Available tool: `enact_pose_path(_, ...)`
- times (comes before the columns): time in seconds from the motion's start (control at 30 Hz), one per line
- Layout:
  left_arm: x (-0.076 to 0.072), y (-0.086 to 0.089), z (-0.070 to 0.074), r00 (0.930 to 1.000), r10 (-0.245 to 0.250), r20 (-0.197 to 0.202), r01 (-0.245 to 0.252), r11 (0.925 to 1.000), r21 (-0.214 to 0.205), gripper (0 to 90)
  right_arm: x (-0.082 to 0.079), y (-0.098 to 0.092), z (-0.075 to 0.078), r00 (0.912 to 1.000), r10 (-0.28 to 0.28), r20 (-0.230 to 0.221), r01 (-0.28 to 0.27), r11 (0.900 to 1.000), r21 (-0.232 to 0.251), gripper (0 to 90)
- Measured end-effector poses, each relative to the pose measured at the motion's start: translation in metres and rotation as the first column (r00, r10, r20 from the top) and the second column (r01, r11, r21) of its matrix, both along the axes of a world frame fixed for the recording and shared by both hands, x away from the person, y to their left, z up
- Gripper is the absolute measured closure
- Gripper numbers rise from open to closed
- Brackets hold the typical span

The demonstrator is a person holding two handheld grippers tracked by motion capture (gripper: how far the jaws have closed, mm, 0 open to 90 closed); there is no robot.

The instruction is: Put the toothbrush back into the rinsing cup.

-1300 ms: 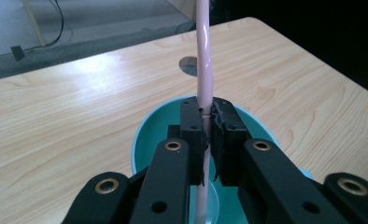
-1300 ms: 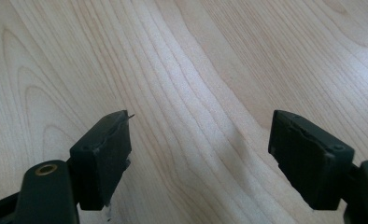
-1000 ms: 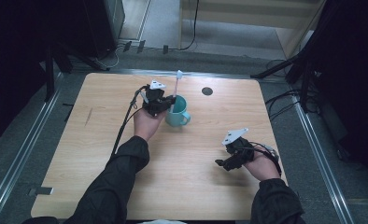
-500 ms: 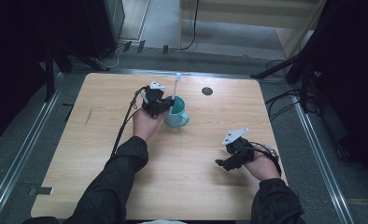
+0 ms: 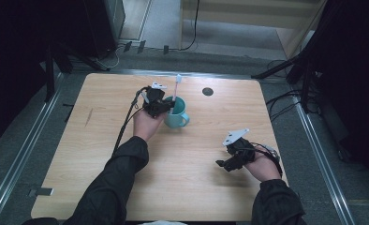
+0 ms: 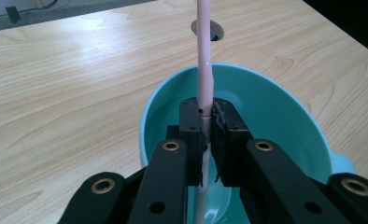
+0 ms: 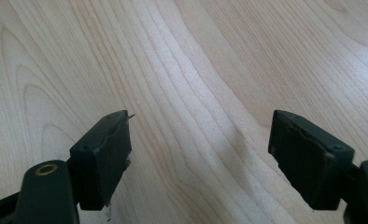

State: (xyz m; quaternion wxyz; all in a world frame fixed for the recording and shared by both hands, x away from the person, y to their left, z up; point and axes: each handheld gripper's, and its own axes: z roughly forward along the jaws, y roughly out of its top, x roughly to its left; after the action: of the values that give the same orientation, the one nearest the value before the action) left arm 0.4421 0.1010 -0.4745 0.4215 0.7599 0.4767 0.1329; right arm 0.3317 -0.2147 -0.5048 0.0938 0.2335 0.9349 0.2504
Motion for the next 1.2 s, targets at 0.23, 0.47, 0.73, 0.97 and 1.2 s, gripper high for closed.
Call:
enact_pose_path(0.23,-0.001,0.000,0.005,1.0000,-0.003,0.000,0.003,1.0000,0.000,81.1,0.000,0.000,0.000,1.0000,0.001,0.003,-0.001,1.0000,-0.002,21.0)
enact_pose_path(0.47,-0.004,0.002,0.016,0.9999,-0.009,0.007,0.009,0.9999,-0.014,78.2,0.000,0.000,0.000,1.0000,0.002,-0.002,-0.002,1.0000,0.000,21.0)
enact_pose_path(0.73,-0.011,0.007,0.033,0.9994,-0.034,0.004,0.034,0.9993,-0.013,70.7,0.001,0.000,-0.001,1.0000,0.007,-0.001,-0.007,1.0000,-0.005,21.0)
enact_pose_path(0.97,-0.015,0.010,0.038,0.9933,-0.093,-0.069,0.092,0.9956,-0.019,60.4,0.000,0.000,-0.001,0.9999,0.012,-0.002,-0.012,0.9999,-0.008,21.0)
enact_pose_path(1.2,-0.026,0.010,0.046,0.9896,-0.126,-0.069,0.128,0.9916,0.020,53.3,-0.001,0.001,0.000,1.0000,0.004,-0.004,-0.004,0.9999,-0.009,21.0)
